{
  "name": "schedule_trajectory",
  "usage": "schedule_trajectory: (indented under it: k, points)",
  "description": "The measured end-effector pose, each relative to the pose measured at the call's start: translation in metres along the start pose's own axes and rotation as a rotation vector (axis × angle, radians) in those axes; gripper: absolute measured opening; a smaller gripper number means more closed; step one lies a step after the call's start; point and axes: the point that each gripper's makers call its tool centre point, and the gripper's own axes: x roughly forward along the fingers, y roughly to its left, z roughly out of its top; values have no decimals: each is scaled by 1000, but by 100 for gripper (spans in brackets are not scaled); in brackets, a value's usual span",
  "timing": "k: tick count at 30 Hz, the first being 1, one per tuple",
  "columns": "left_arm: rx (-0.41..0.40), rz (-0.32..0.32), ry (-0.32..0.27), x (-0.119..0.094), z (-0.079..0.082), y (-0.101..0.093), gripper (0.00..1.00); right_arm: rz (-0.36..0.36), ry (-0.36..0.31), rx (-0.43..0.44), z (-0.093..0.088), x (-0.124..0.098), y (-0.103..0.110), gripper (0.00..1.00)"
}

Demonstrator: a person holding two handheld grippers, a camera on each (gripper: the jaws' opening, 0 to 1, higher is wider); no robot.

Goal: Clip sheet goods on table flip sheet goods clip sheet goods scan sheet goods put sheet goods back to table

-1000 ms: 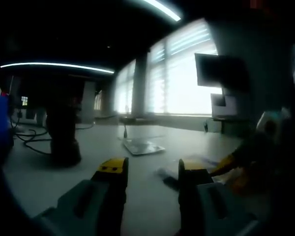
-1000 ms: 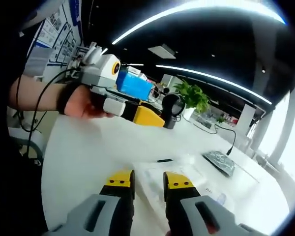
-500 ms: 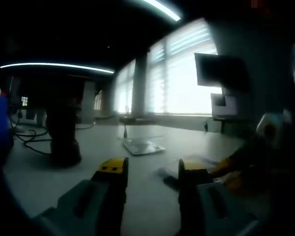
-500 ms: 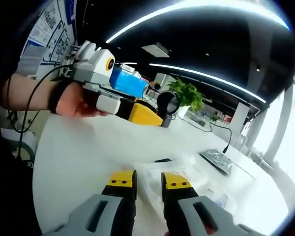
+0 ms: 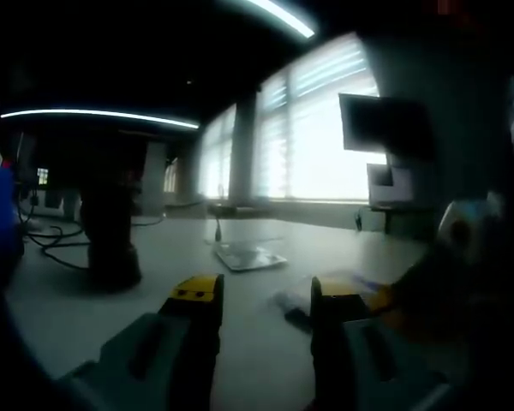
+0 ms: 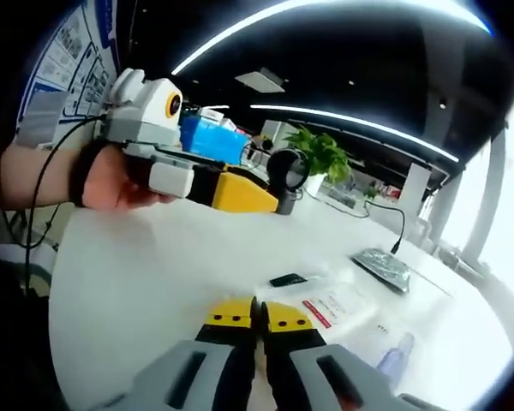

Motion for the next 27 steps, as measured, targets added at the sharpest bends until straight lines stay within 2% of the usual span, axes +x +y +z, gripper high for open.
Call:
schedule_trajectory:
  k: [4, 6, 9, 19, 27]
  points:
    - [-1, -1, -1, 0, 0, 0, 34, 6, 5, 51, -1, -2, -1, 0]
    - [-1, -1, -2, 0, 0, 0, 34, 4, 0, 127, 1, -4, -4, 0]
    - [-2, 0, -2, 0, 1, 0, 33, -3, -33, 174, 8, -7, -15, 0]
    - [-3, 3, -3, 0, 1, 1, 33, -59, -132, 249, 34, -29, -47, 0]
    - [-1, 4, 0, 0, 0, 1, 33, -102, -167, 300, 46, -45, -69, 0]
